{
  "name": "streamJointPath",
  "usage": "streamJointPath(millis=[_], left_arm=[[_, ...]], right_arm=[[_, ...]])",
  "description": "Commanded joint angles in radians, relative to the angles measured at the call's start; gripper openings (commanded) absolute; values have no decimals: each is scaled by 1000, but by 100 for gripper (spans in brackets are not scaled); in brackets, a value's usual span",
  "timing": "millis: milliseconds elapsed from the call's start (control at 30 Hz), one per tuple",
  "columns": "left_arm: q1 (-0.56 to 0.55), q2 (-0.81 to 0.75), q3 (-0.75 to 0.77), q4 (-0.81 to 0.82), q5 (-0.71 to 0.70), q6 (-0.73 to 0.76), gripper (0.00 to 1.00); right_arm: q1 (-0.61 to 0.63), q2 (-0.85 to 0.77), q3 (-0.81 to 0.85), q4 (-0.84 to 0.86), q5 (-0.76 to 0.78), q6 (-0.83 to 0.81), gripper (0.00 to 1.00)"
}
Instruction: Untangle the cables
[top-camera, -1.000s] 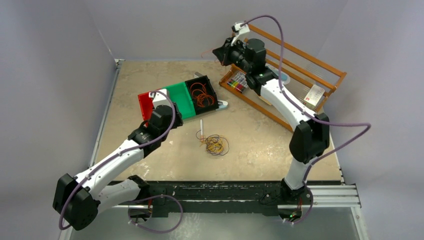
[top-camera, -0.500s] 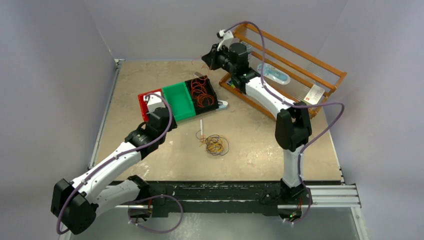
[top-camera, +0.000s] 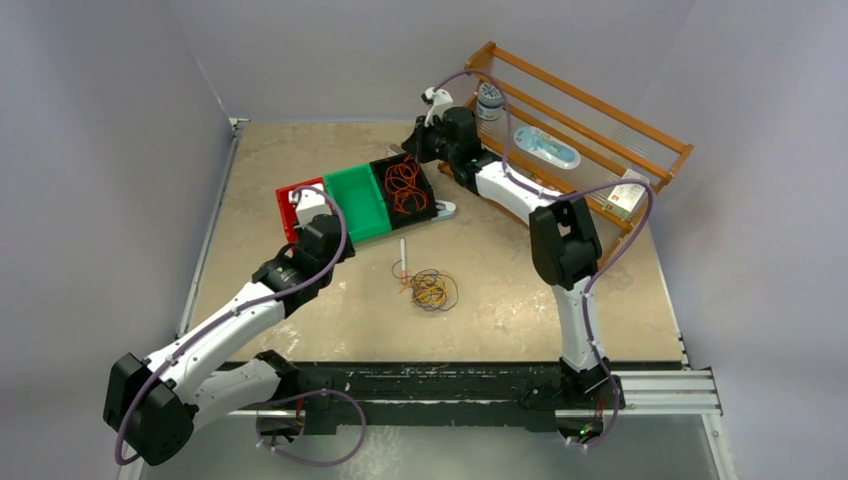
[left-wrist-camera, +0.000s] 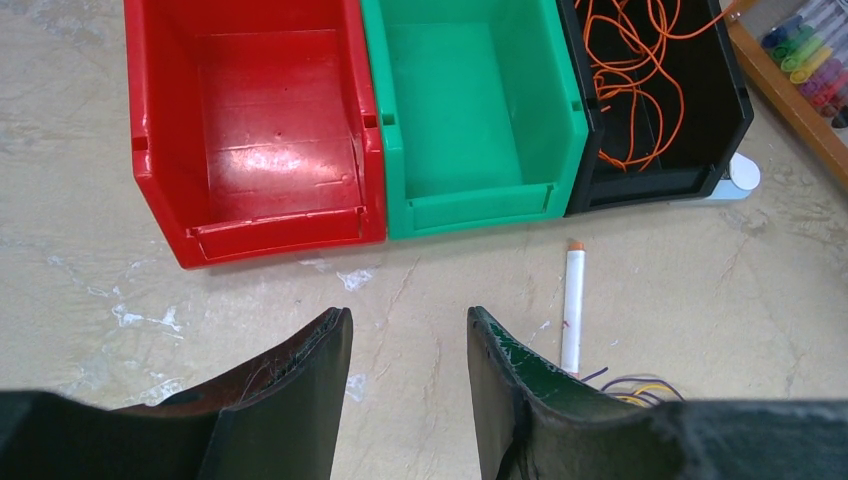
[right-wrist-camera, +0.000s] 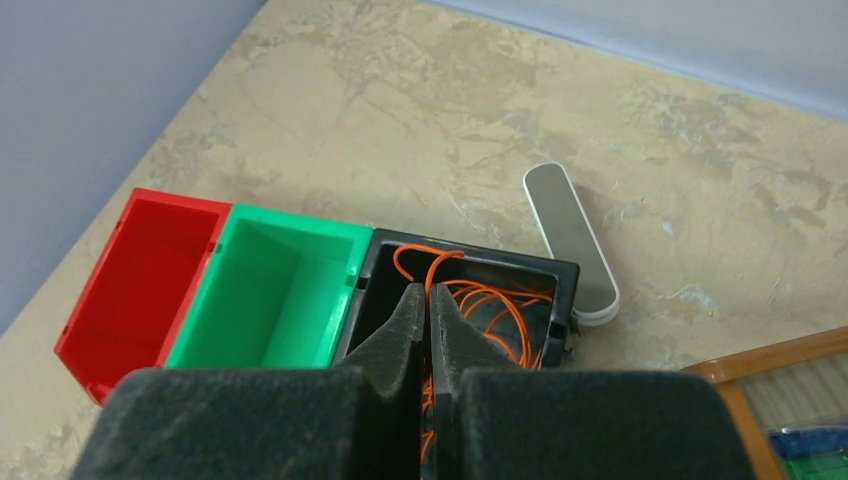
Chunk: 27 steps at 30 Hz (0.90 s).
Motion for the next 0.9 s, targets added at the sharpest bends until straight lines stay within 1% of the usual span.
streamJointPath(millis=[0, 300, 500, 667, 867], left_arm=[[4, 3, 20, 22, -8, -14, 46], [4, 8, 19, 26, 7, -18, 46], [4, 6, 14, 29, 11, -23, 46], [5, 8, 14, 30, 15, -25, 46], [4, 8, 14, 30, 17, -24, 47]], right_arm=[[31, 16, 16, -7, 36, -24, 0], [99, 132, 60, -98, 171, -93, 0], [110, 195, 82, -132, 204, -94, 0], [112, 208, 78, -134, 213, -94, 0], [114, 168, 56, -107, 217, -95, 8]])
